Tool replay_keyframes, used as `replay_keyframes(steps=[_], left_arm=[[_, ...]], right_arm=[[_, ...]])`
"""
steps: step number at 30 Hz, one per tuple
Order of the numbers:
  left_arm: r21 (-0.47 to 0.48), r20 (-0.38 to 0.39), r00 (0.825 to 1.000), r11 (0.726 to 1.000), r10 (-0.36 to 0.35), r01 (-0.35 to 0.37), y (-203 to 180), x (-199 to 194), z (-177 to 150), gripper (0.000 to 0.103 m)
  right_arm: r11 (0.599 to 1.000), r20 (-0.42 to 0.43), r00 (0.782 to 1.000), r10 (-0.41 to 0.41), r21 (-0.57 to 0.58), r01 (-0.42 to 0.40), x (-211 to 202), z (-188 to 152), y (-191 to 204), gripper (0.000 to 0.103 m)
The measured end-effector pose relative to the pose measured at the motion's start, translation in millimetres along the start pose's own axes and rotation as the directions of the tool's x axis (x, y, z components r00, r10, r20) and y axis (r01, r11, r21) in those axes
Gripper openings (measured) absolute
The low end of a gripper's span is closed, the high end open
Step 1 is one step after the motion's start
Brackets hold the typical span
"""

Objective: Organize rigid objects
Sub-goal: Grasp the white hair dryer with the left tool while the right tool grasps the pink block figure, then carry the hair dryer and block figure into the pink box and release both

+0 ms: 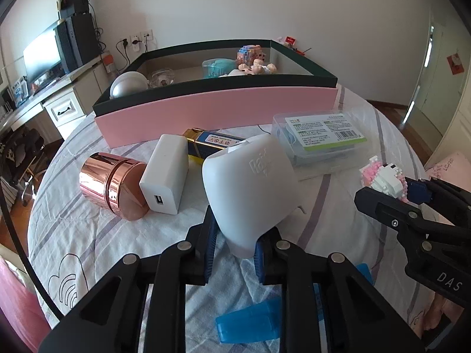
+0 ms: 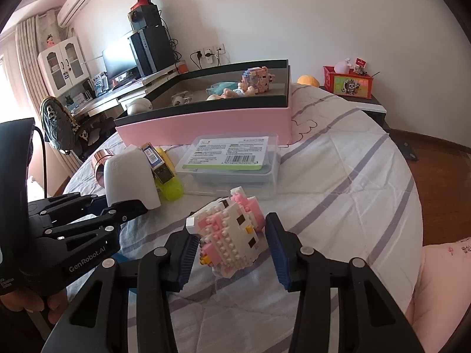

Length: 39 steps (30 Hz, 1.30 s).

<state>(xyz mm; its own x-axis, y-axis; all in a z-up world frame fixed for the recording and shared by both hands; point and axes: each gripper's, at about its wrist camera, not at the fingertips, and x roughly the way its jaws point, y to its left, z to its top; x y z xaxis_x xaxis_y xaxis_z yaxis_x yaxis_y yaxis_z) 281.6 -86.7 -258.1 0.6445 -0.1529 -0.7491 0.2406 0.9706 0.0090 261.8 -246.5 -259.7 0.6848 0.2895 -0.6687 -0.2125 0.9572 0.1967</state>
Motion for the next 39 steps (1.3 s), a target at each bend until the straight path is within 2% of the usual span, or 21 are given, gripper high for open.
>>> replay_keyframes(steps=[2, 11, 13, 15, 20, 21, 22, 23, 24, 25, 29, 36, 39], left_arm=[[-0.012, 0.003, 1.000, 1.000, -0.024, 0.024, 4, -4, -3, 0.016], [-0.031, 0.040, 0.996, 0.996, -0.086, 0.087, 12, -25, -13, 0.014], [-0.032, 0.055, 0.994, 0.995, -0.092, 0.094, 12, -32, -12, 0.004], [-0.029, 0.068, 0.992, 0.994, -0.106, 0.108, 14, -37, -10, 0.003], [-0.032, 0.022, 0.992, 0.992, -0.125, 0.126, 11, -25, -12, 0.005], [-0.031, 0.015, 0.991, 0.991, -0.133, 0.134, 10, -24, -12, 0.012], [-0.023, 0.010, 0.991, 0.990, -0.136, 0.136, 8, -23, -13, 0.026], [-0.015, 0.016, 0.991, 0.991, -0.136, 0.136, 7, -24, -14, 0.035], [-0.006, 0.016, 0.989, 0.989, -0.146, 0.146, 5, -25, -14, 0.058], [-0.008, 0.023, 0.987, 0.987, -0.159, 0.160, 5, -26, -14, 0.071], [-0.003, 0.026, 0.986, 0.986, -0.167, 0.167, -1, -22, -8, 0.075], [-0.034, -0.038, 0.978, 0.978, -0.205, 0.204, -8, 4, 6, 0.077], [0.006, -0.023, 0.975, 0.975, -0.222, 0.222, -18, 5, 9, 0.051]], right_arm=[[1.000, -0.003, 1.000, -0.005, -0.004, 0.005, 1, 0, 3, 0.046], [1.000, 0.020, 1.000, 0.010, -0.029, -0.009, -5, 7, 15, 0.046], [0.999, 0.025, 1.000, 0.010, -0.039, -0.009, -7, 10, 19, 0.046], [0.999, 0.032, 0.999, 0.011, -0.046, -0.009, -8, 15, 22, 0.046], [0.999, 0.011, 1.000, 0.013, -0.045, -0.012, -1, 15, 24, 0.046], [0.999, 0.006, 1.000, 0.011, -0.043, -0.011, 0, 13, 23, 0.046], [0.999, -0.001, 1.000, 0.010, -0.037, -0.010, 1, 10, 21, 0.046], [1.000, -0.005, 1.000, 0.010, -0.030, -0.010, 2, 9, 19, 0.046], [1.000, -0.008, 1.000, 0.009, -0.024, -0.009, 2, 7, 17, 0.046], [1.000, -0.010, 1.000, 0.006, -0.018, -0.006, 2, 6, 14, 0.046], [1.000, -0.015, 1.000, -0.008, -0.002, 0.008, 3, 4, 4, 0.046], [0.999, -0.021, 0.999, -0.028, 0.031, 0.028, 6, 3, -13, 0.046], [0.999, -0.020, 1.000, -0.013, 0.034, 0.013, 7, 6, -15, 0.046]])
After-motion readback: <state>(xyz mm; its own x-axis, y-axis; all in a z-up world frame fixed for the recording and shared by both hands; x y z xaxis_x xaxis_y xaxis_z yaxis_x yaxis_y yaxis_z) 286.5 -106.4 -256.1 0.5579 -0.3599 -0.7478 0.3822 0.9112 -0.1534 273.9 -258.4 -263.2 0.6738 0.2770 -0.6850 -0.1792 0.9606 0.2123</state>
